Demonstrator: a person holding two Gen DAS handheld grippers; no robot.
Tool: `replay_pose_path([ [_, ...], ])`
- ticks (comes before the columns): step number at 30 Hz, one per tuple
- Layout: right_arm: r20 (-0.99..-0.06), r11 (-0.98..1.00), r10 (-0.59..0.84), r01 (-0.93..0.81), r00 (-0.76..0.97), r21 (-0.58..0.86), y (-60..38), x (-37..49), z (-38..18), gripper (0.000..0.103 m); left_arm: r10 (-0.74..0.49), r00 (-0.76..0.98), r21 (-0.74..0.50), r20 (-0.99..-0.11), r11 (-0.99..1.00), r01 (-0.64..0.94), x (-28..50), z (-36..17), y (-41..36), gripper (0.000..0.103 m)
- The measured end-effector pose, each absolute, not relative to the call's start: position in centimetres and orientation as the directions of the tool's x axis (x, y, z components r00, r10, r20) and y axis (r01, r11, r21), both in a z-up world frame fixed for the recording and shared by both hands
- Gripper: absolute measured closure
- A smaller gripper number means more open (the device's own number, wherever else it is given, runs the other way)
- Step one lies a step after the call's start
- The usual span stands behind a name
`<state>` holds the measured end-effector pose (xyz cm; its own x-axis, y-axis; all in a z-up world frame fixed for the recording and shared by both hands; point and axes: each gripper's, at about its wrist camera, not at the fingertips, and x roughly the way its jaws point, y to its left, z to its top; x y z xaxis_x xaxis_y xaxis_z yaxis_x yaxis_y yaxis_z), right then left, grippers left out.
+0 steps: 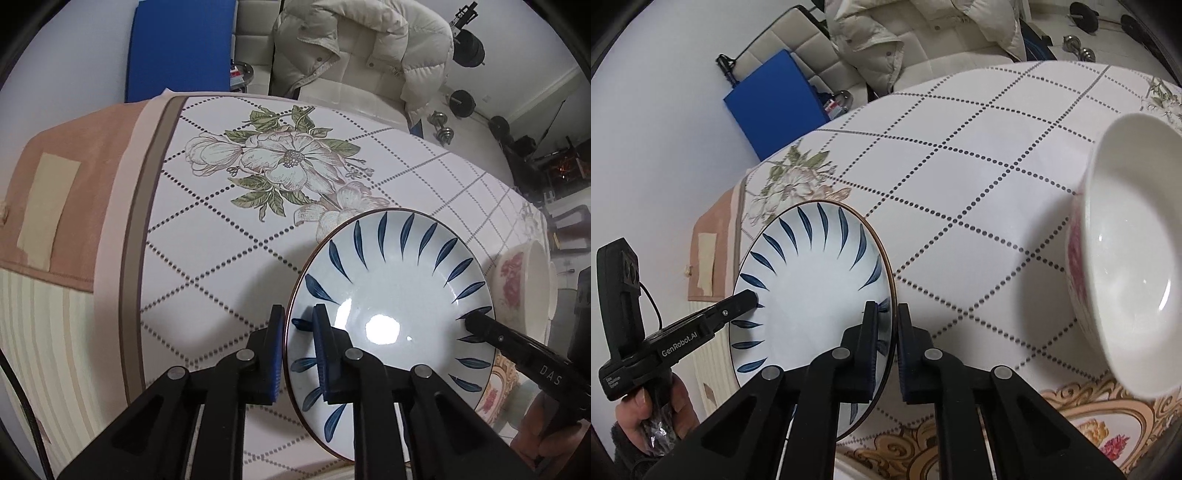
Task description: Organize plates and bowls
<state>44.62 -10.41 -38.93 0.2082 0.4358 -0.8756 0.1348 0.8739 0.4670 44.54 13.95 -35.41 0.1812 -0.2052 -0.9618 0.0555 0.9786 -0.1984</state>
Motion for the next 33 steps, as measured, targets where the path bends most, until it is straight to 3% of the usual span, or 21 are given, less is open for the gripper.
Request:
replay_pose_path([
  [19, -0.835, 0.862, 0.498, -0.022, 0.233, 0.507, -10.2, 33.0, -30.7, 0.094, -0.181, 0.287, -0.195, -0.941, 0.981, -0.022, 32.1, -27.8, 15.1, 0.09],
  [33, -0.853, 0.874, 0.473, 0.009, 0.22, 0.486, -9.8, 23.4, -31.3, 0.094, -0.216, 0.252, -0.23, -0.943, 0.973, -0.025, 23.8, -29.4, 15.7, 0.091],
])
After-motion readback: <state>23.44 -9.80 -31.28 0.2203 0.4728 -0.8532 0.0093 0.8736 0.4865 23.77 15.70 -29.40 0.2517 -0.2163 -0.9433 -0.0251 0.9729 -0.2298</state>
